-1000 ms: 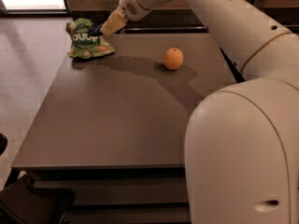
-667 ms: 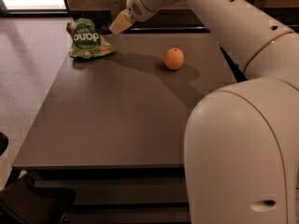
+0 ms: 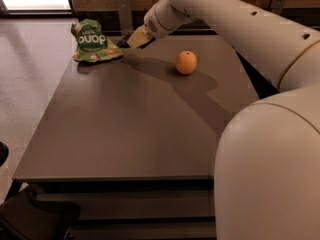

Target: Move rxbar blueberry near green rice chip bag

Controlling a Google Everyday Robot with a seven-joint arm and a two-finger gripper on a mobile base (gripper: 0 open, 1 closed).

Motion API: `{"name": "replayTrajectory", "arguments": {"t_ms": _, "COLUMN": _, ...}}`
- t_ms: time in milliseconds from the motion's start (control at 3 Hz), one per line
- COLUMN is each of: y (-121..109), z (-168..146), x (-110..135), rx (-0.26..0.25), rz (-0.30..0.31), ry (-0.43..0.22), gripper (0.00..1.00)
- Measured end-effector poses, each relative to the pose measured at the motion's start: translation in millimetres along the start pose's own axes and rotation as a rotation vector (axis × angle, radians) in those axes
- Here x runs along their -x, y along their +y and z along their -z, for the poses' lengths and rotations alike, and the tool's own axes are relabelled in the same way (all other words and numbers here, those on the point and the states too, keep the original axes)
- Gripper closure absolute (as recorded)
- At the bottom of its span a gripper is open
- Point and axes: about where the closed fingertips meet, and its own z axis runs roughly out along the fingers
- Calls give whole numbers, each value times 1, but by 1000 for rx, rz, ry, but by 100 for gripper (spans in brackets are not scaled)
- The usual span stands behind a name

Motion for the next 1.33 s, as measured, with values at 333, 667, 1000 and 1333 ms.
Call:
{"name": "replayTrajectory", "arguments": {"t_ms": 333, "y": 0, "z": 1, "x": 2, "rx": 1, "rz": 4, "ry": -2, "gripper": 100}}
{"name": "replayTrajectory", "arguments": {"t_ms": 667, "y": 0, "z": -7, "x": 4, "rx": -21, "rz": -8, "ry": 2, "gripper": 100}}
{"name": "replayTrajectory", "arguments": {"t_ms": 1000, "y": -6, "z": -29, "x": 8, "rx": -82, "rz": -40, "ry": 1, "gripper": 100}}
{"name": "replayTrajectory", "arguments": {"t_ms": 1333, "y": -10, "z": -50, "x": 16, "rx": -150, "rz": -72, "ry": -16, "gripper": 100}}
